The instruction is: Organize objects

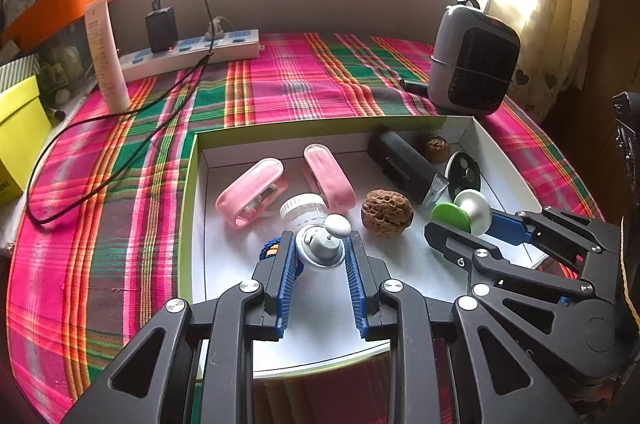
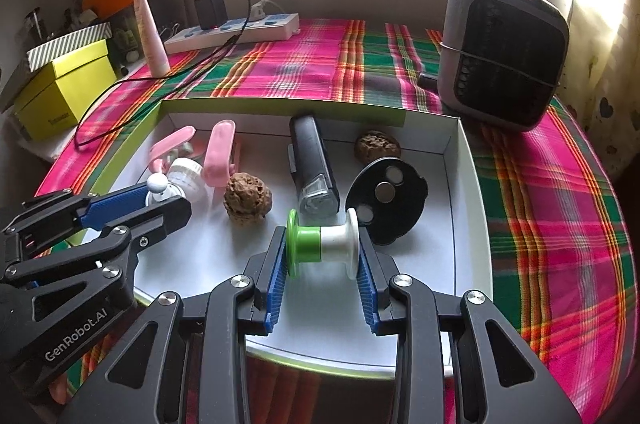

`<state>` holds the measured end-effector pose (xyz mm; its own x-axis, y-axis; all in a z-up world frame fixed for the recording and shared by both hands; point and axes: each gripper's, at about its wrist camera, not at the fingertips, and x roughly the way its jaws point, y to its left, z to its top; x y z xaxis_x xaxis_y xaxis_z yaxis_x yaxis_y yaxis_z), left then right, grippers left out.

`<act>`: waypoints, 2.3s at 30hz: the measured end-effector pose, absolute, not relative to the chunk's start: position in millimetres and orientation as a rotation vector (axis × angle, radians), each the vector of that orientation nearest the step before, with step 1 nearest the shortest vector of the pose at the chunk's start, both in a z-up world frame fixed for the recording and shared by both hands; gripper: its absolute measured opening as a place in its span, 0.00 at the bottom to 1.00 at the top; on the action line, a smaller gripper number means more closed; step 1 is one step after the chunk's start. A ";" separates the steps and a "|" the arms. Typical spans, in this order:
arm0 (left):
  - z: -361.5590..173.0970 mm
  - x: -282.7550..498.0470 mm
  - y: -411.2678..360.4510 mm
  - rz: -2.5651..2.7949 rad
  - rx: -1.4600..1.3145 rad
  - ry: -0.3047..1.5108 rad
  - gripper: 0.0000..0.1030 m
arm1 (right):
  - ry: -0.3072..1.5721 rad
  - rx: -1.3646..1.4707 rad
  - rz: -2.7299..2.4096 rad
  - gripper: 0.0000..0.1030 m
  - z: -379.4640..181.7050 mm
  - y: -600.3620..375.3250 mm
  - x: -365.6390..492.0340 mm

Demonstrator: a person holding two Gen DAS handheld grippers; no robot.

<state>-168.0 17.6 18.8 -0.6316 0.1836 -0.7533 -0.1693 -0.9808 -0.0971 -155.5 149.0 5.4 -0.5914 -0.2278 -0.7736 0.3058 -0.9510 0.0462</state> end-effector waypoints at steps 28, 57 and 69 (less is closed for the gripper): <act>20.6 -164.2 18.1 2.672 -1.244 -0.024 0.30 | 0.121 1.218 -2.569 0.44 8.8 148.8 -150.2; 45.1 -93.9 13.3 2.757 -1.173 -0.018 0.34 | 0.077 1.097 -2.631 0.45 37.1 156.0 -88.7; 34.8 -54.4 15.8 2.748 -1.213 -0.014 0.34 | 0.091 1.144 -2.630 0.45 25.3 159.7 -51.0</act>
